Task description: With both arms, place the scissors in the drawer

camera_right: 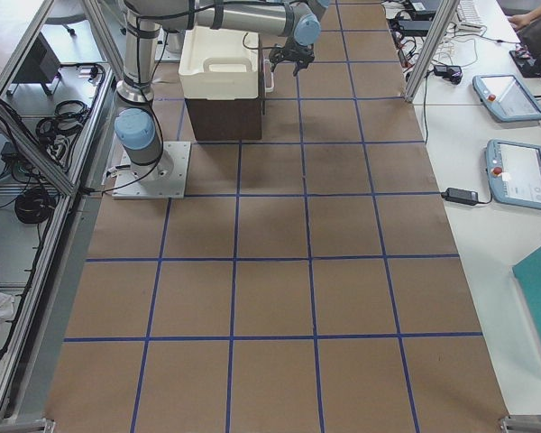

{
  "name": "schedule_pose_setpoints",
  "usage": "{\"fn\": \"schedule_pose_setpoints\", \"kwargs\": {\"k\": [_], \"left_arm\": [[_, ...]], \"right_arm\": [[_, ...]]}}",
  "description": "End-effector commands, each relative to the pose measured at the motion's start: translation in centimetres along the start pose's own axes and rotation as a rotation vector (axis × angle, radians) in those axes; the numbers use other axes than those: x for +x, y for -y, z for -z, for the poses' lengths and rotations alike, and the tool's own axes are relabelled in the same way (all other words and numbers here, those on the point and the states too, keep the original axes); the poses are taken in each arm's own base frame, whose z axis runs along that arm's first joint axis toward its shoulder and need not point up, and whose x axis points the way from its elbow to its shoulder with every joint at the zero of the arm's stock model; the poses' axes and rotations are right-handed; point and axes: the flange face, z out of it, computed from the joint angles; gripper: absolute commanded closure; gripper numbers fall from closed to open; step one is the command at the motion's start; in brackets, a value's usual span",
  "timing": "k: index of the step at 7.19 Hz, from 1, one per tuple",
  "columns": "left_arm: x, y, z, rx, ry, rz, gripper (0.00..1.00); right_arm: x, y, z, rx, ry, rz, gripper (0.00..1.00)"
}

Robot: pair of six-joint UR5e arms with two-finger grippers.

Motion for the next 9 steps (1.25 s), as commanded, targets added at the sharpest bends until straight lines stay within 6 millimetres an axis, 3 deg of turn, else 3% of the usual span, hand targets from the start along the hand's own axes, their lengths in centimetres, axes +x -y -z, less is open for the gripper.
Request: {"fn": "schedule_pose_setpoints", "kwargs": {"k": [1,9], "left_arm": [[-0.3,-0.3,-1.0,0.014,-0.015,-0.010,0.01],[-0.3,-0.8,-0.7,-0.004,0.011,-0.076,0.07]], "right_arm": [[0.5,0.1,-0.7,0.009,-0.053,-0.007,0.00],[0.5,-0.3,-2.6,-0.008,-0.101,-0.017,0.00]]}}
